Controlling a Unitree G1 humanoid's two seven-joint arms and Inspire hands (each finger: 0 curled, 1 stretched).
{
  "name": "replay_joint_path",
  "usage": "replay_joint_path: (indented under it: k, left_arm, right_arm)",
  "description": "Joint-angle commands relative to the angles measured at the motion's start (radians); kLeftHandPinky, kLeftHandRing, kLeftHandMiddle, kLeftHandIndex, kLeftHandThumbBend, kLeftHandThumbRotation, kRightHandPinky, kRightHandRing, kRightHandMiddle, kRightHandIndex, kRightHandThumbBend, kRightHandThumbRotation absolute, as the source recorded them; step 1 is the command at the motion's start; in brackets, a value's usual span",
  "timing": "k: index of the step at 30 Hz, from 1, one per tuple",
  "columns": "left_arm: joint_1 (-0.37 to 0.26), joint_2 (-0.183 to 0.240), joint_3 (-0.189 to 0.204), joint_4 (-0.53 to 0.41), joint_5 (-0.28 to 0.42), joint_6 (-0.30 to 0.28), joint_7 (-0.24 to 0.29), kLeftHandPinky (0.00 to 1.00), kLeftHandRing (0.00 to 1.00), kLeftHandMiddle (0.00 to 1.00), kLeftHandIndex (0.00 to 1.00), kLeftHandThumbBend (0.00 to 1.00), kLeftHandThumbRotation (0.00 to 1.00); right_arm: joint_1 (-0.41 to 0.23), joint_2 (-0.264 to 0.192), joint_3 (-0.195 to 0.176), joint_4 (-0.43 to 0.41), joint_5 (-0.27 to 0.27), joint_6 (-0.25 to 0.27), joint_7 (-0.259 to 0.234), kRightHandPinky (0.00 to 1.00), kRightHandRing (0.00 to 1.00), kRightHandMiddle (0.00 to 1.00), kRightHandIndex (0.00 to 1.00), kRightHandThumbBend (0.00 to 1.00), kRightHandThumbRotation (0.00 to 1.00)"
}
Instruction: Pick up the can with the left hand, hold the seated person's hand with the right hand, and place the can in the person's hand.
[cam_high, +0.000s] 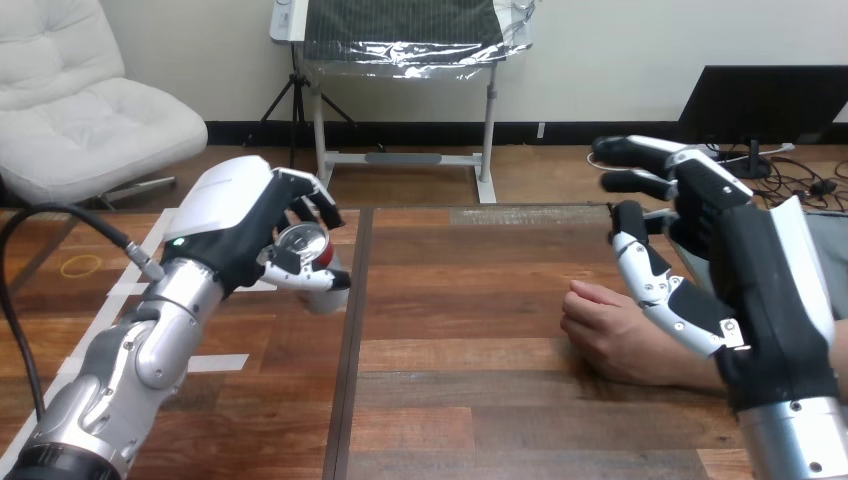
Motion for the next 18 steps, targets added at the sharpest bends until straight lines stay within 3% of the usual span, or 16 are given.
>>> replay_joint_path:
  k: [1,2,7,12,18]
  left_arm:
    - [-0.043,0.006,0.039,-0.09,-0.01,-0.029,0.008,0.34,0.41,0.48,0.53,0.57,0.0]
    - [-0.043,0.003,0.04,-0.098,-0.011,-0.028,0.008,0.34,0.41,0.48,0.53,0.57,0.0]
    - [-0.039,-0.005,0.039,-0.126,-0.008,-0.023,0.009,0.34,0.4,0.48,0.53,0.57,0.0]
    - [-0.036,-0.011,0.037,-0.16,-0.012,-0.024,-0.001,0.35,0.41,0.48,0.53,0.57,0.0]
    - [-0.031,-0.027,0.042,-0.204,-0.025,-0.007,-0.014,0.37,0.42,0.49,0.53,0.56,0.0]
  right_arm:
    - [-0.072,-0.047,-0.037,-0.018,-0.017,0.039,0.01,0.56,0.78,0.83,0.76,0.34,0.0]
    - [-0.076,-0.065,-0.045,-0.017,-0.041,0.059,0.017,0.58,0.78,0.83,0.76,0.41,0.0]
    - [-0.092,-0.139,-0.069,-0.014,-0.13,0.124,0.046,0.62,0.79,0.84,0.78,0.54,0.0]
    - [-0.128,-0.195,-0.097,0.02,-0.136,0.158,0.078,0.65,0.8,0.85,0.79,0.68,0.0]
    - [-0.159,-0.275,-0.114,0.051,-0.172,0.209,0.115,0.67,0.8,0.85,0.8,0.75,0.0]
